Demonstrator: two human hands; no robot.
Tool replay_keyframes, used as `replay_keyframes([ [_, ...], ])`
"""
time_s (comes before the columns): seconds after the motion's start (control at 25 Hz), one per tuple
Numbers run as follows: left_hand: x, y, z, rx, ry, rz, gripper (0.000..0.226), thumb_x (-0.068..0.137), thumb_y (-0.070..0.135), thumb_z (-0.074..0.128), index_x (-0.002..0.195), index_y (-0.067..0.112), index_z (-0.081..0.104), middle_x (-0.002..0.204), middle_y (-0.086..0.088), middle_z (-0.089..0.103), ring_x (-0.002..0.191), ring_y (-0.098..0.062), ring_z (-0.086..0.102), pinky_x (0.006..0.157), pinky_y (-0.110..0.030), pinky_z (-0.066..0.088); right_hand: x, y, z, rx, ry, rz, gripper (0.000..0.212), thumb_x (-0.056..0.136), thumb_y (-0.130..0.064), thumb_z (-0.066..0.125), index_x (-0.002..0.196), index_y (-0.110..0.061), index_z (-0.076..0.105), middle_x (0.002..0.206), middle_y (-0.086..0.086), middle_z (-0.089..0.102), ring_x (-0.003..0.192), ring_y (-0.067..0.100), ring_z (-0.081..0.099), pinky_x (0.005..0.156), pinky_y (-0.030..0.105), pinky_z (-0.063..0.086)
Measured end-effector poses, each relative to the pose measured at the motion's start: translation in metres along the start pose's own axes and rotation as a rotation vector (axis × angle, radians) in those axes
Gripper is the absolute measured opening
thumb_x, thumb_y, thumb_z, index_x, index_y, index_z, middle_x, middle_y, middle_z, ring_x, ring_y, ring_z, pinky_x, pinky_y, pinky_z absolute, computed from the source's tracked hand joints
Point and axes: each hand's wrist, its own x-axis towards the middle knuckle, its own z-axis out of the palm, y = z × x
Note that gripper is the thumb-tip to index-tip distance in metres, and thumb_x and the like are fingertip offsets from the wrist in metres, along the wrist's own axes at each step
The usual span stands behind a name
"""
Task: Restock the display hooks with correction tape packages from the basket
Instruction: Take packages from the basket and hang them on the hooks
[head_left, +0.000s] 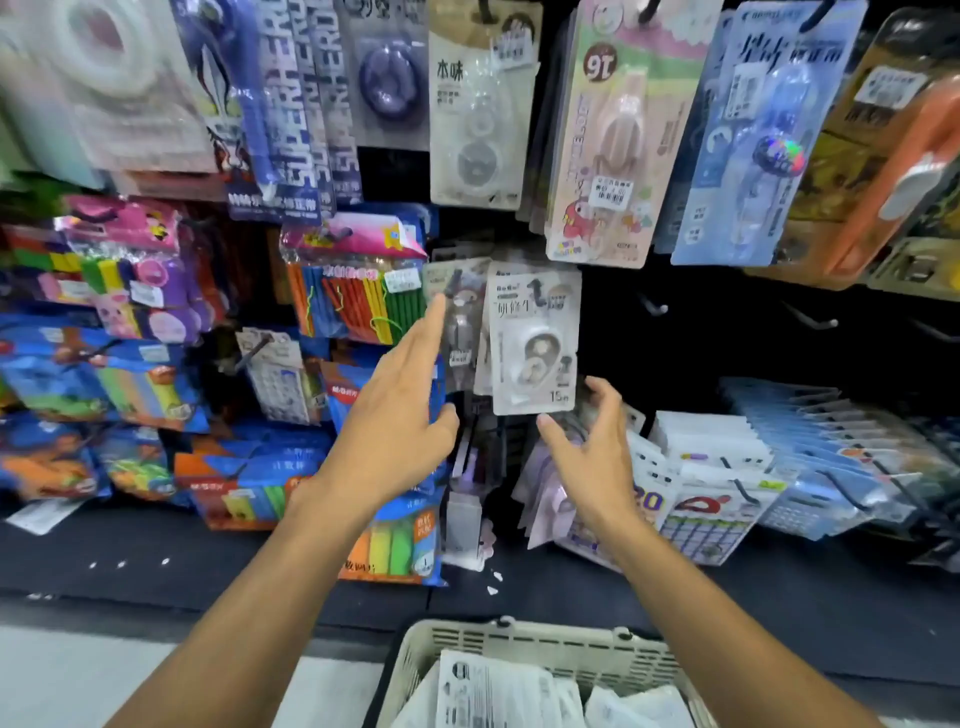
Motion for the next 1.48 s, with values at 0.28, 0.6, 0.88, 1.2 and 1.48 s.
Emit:
replay_keyframes([
  [0.28, -0.069, -0.033, 0.052, 0.35, -0.525, -0.038, 0.084, 0.094, 0.022, 0.063, 0.162, 0.016, 0.014, 0.167, -0.008, 0.024, 0.15, -0.03, 0.028, 0.121, -0.042, 0.029, -0.15, 0.13, -0.028, -0.308, -0.444, 0.222, 0.038, 0.097, -0.027, 0.063, 0.132, -0.019, 0.05, 0.124, -0.003, 0.061, 0.096, 0.024, 0.066, 0.09, 0.04, 0.051],
  [0.6, -0.191, -0.07, 0.136, 0.393, -1.042, -0.214, 0.081, 0.097, 0.018, 0.058, 0.163, 0.024, 0.012, 0.171, -0.004, 0.012, 0.155, -0.024, 0.017, 0.124, -0.037, 0.024, -0.264, 0.189, -0.002, -0.912, -1.241, -0.489, 0.116, 0.086, 0.005, 0.06, 0.153, -0.039, -0.024, 0.168, 0.005, -0.015, 0.155, 0.035, 0.005, 0.123, 0.052, 0.015],
  [0.88, -0.167, -0.08, 0.132, 0.219, -0.848, -0.293, 0.075, 0.098, 0.027, 0.062, 0.16, 0.022, 0.022, 0.165, -0.008, 0.03, 0.15, -0.028, 0.03, 0.119, -0.04, 0.031, -0.288, 0.181, 0.047, -0.682, -1.212, -0.521, 0.082, 0.086, -0.053, 0.029, 0.159, -0.036, -0.006, 0.169, 0.004, -0.012, 0.155, 0.027, -0.011, 0.124, 0.047, -0.003],
  [1.2, -0.155, -0.08, 0.136, 0.193, -0.73, -0.281, 0.064, 0.097, 0.023, 0.06, 0.156, 0.021, 0.034, 0.158, -0.007, 0.042, 0.144, -0.028, 0.038, 0.113, -0.037, 0.033, -0.256, 0.179, 0.051, -0.553, -1.01, -0.321, 0.067, 0.096, -0.063, 0.019, 0.158, -0.037, 0.023, 0.168, -0.006, 0.014, 0.155, 0.02, 0.01, 0.124, 0.044, 0.008],
  [1.48, -0.157, -0.082, 0.134, 0.18, -0.696, -0.329, 0.06, 0.098, 0.02, 0.059, 0.154, 0.02, 0.039, 0.157, -0.006, 0.045, 0.144, -0.027, 0.039, 0.113, -0.034, 0.033, -0.28, 0.165, 0.069, -0.401, -1.033, -0.159, 0.062, 0.097, -0.051, 0.051, 0.154, -0.031, 0.037, 0.168, 0.004, 0.019, 0.154, 0.027, 0.016, 0.125, 0.048, 0.012],
])
